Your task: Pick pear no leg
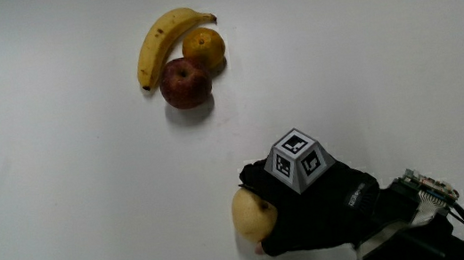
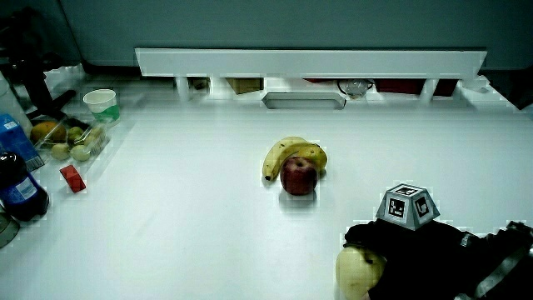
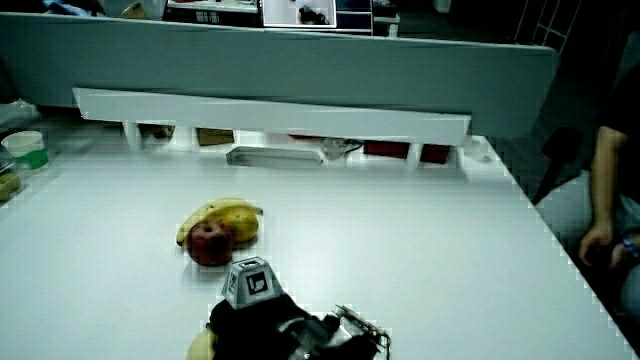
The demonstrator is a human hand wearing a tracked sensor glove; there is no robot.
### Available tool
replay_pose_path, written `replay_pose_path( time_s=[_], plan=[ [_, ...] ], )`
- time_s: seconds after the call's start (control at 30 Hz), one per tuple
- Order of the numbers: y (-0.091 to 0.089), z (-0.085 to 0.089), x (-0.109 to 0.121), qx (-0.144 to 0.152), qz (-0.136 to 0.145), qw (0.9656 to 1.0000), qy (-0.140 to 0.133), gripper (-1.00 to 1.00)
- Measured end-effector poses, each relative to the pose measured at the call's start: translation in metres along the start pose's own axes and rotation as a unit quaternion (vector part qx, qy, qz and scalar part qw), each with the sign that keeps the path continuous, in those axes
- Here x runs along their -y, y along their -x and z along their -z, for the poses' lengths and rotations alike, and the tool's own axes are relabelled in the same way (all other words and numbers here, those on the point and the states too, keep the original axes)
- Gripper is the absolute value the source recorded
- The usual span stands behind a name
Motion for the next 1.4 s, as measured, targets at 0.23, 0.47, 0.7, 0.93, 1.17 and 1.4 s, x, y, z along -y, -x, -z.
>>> replay_pose_path(
  time_s=[0.23, 0.47, 0.7, 0.93, 1.17, 1.4],
  plan=[
    [0.004, 0.020, -0.046, 0.016, -0.010, 0.9997, 0.017, 0.00],
    [0.010, 0.035, -0.082, 0.011, -0.026, 0.9983, 0.051, 0.00],
    [0.013, 0.042, -0.101, 0.002, -0.035, 0.9963, 0.079, 0.00],
    [0.017, 0.049, -0.108, 0.008, -0.040, 0.9956, 0.084, 0.00],
    [0.019, 0.050, -0.109, 0.003, -0.057, 0.9966, 0.059, 0.31],
    [0.018, 0.047, -0.108, 0.001, -0.065, 0.9975, 0.027, 0.75]
  ],
)
